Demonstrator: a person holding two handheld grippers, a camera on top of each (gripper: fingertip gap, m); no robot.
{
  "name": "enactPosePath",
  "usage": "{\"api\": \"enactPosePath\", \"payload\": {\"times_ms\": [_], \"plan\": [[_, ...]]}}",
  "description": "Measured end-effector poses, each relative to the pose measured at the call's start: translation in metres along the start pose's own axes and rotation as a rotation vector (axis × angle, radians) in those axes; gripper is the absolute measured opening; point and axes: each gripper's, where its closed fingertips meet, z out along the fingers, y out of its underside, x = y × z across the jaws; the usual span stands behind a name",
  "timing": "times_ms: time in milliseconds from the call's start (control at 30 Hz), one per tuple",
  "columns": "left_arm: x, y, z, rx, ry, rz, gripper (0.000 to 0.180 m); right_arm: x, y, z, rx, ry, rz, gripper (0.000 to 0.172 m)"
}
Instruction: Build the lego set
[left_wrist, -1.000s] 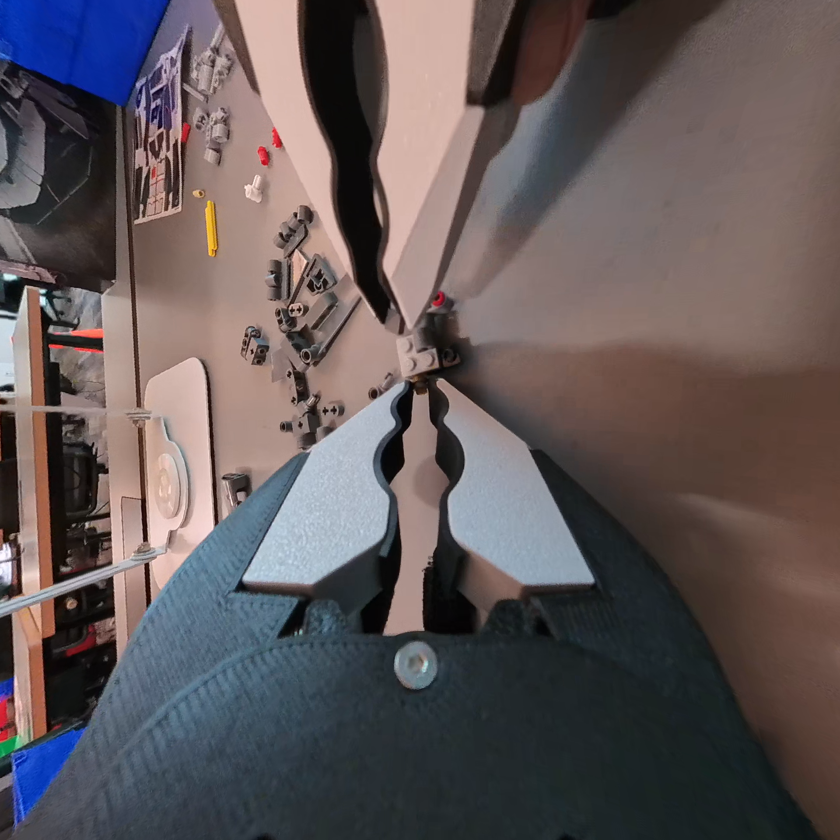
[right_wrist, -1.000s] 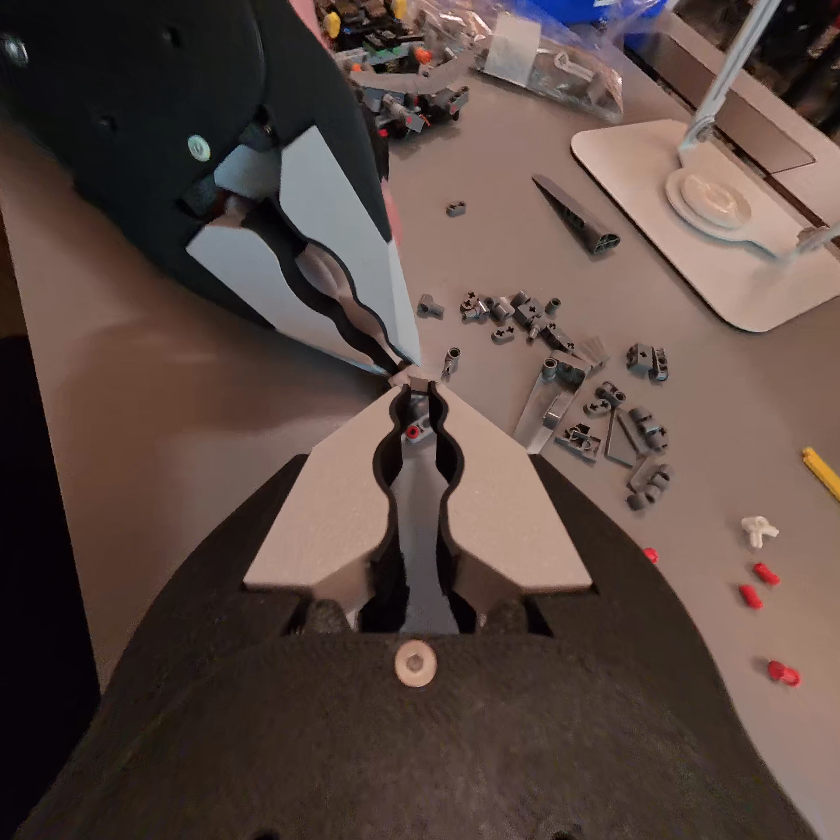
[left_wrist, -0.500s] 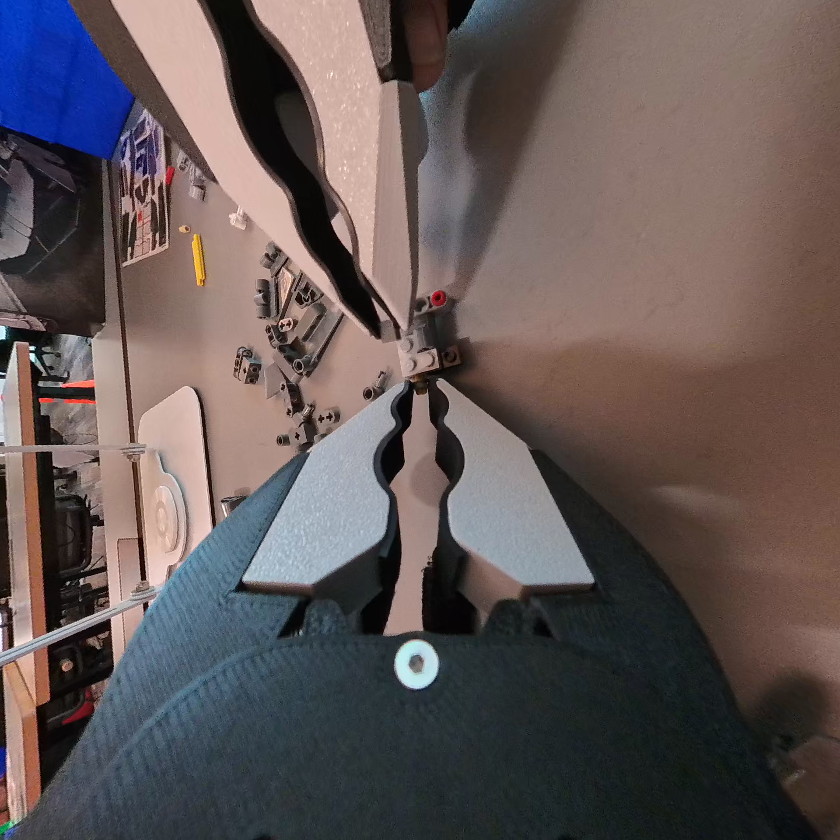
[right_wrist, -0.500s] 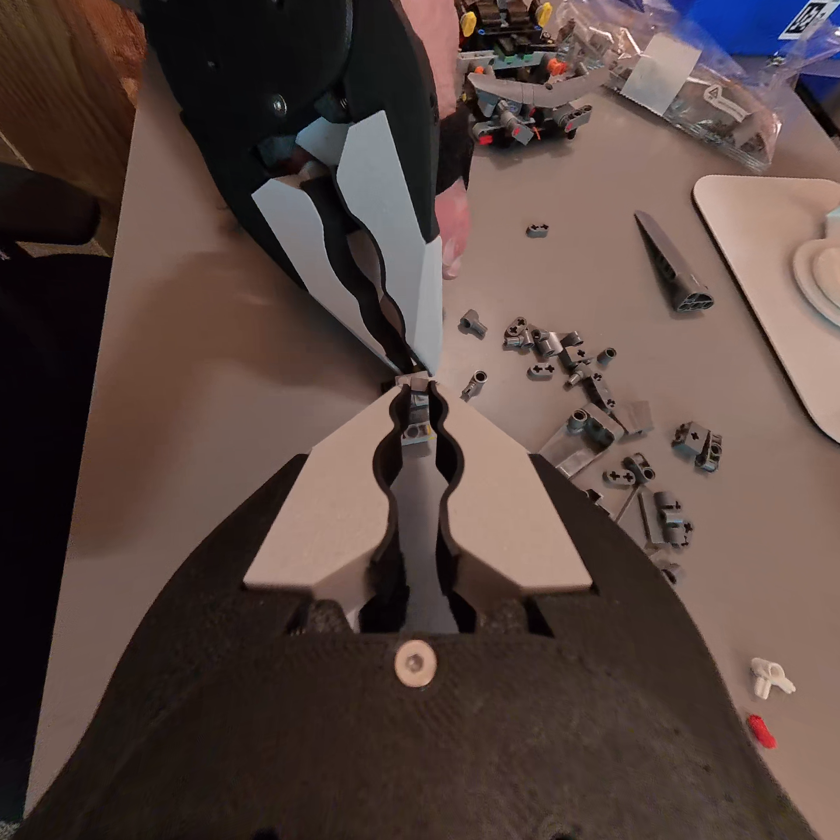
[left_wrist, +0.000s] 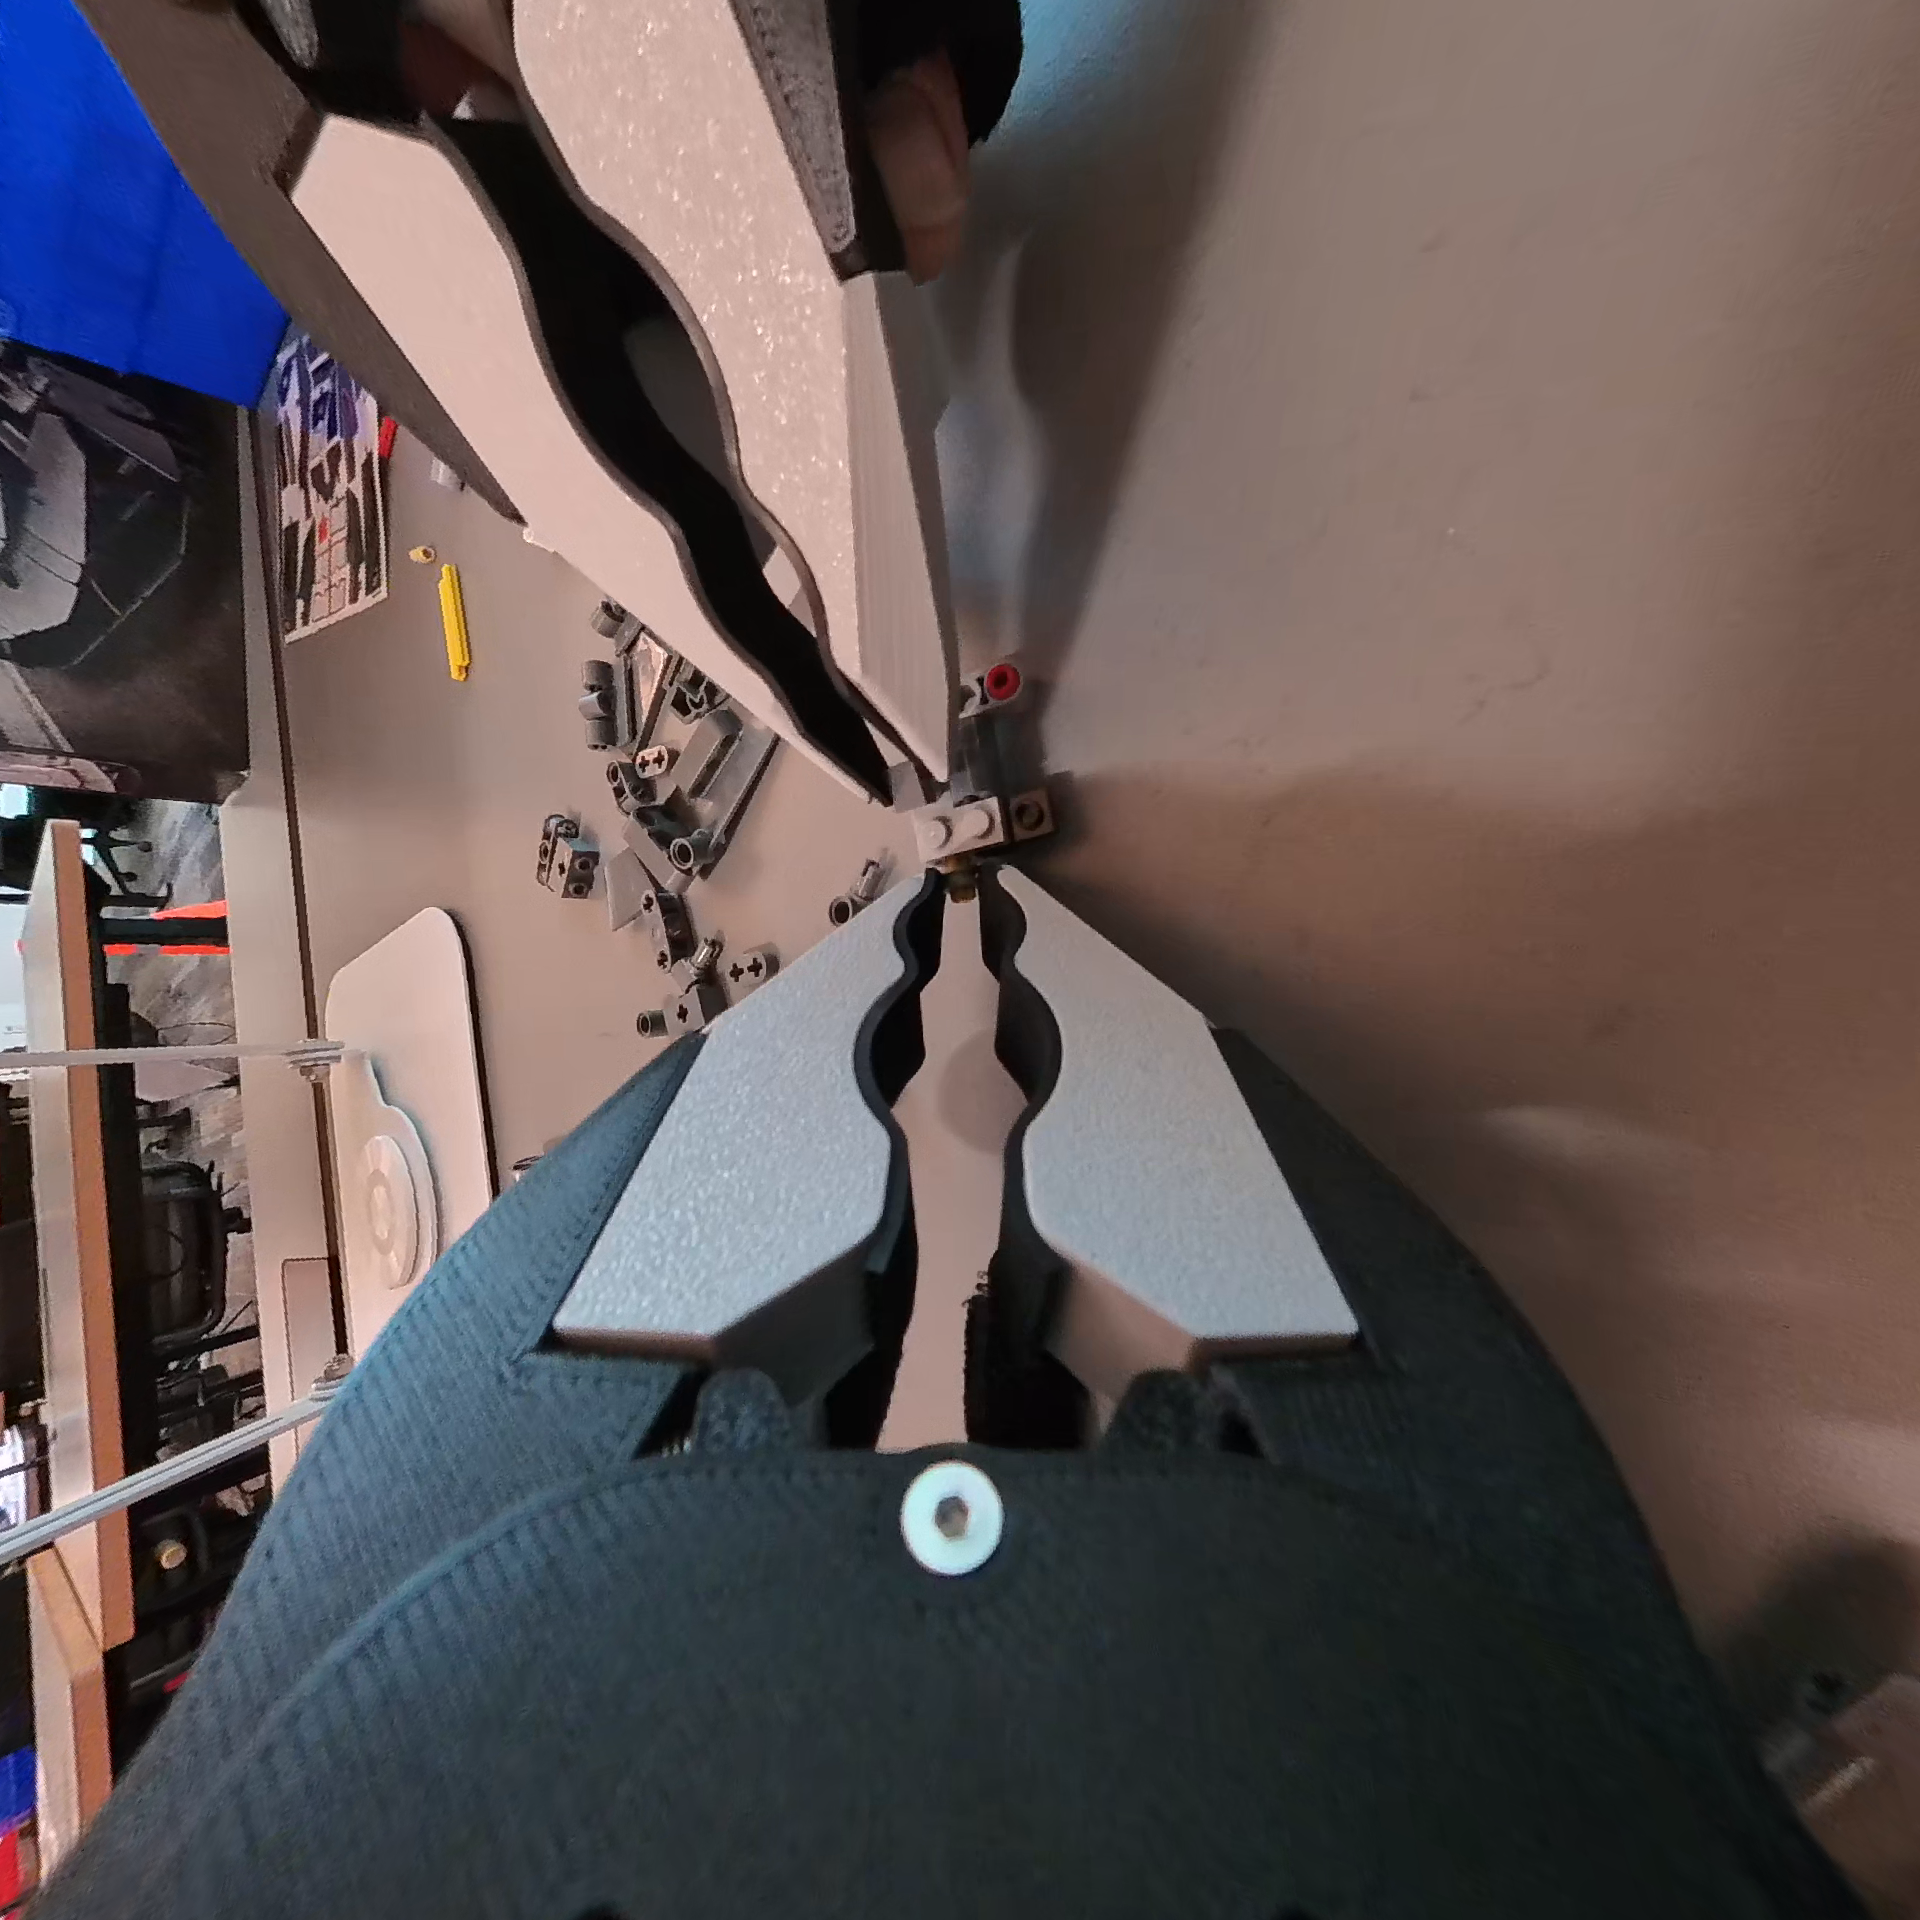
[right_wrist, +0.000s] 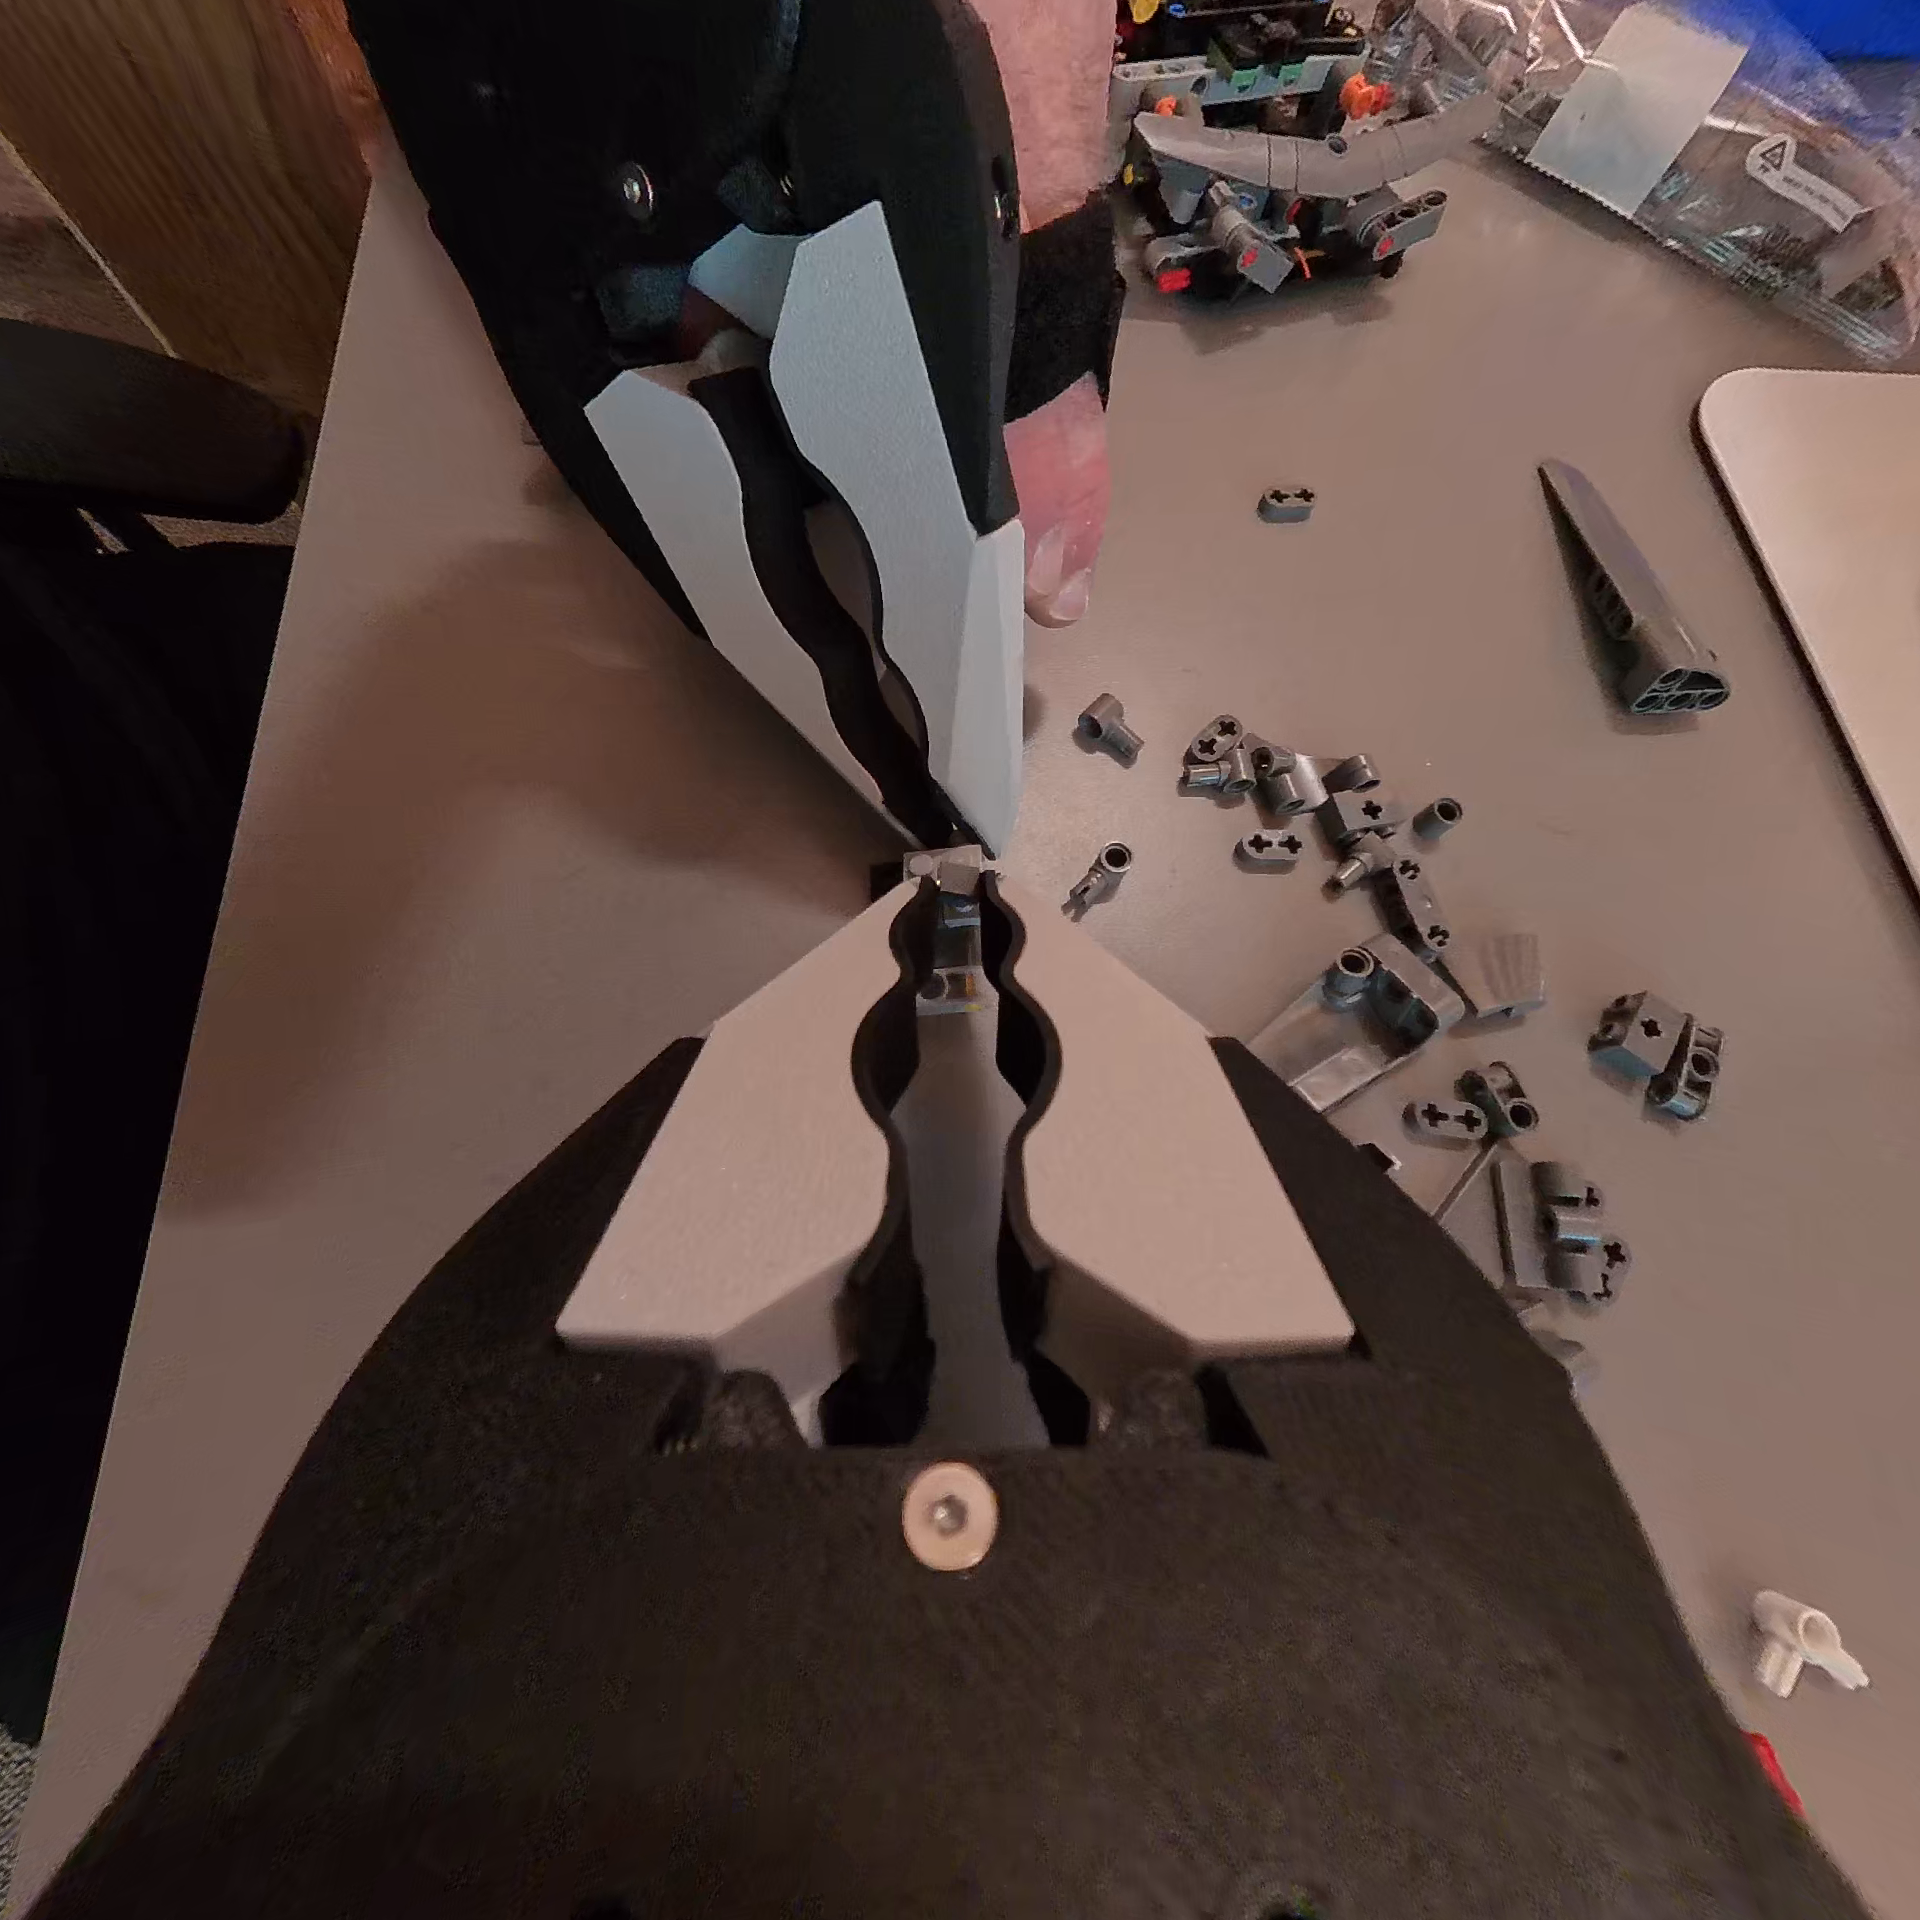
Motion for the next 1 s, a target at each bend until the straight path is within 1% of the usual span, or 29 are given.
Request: {"api": "enactPosePath", "payload": {"times_ms": [333, 433, 900, 1000], "plan": [[-0.0002, -0.0004, 0.0004, -0.001, -0.002, 0.004, 0.005, -0.002, 0.0009, 0.0, 0.007, -0.023, 0.012, 0.007], [-0.0002, -0.0003, 0.0005, -0.002, -0.002, 0.004, 0.005, -0.002, 0.0012, -0.0004, 0.008, -0.023, 0.01, 0.005], [-0.0005, -0.0005, 0.0008, -0.013, 0.006, 0.003, 0.005, -0.0001, 0.0012, -0.0011, 0.011, -0.015, 0.03, 0.003], [0.0002, -0.0011, 0.0007, -0.015, 0.016, -0.003, 0.005, 0.0031, 0.0035, -0.001, 0.003, 0.006, 0.035, 0.0]]}}
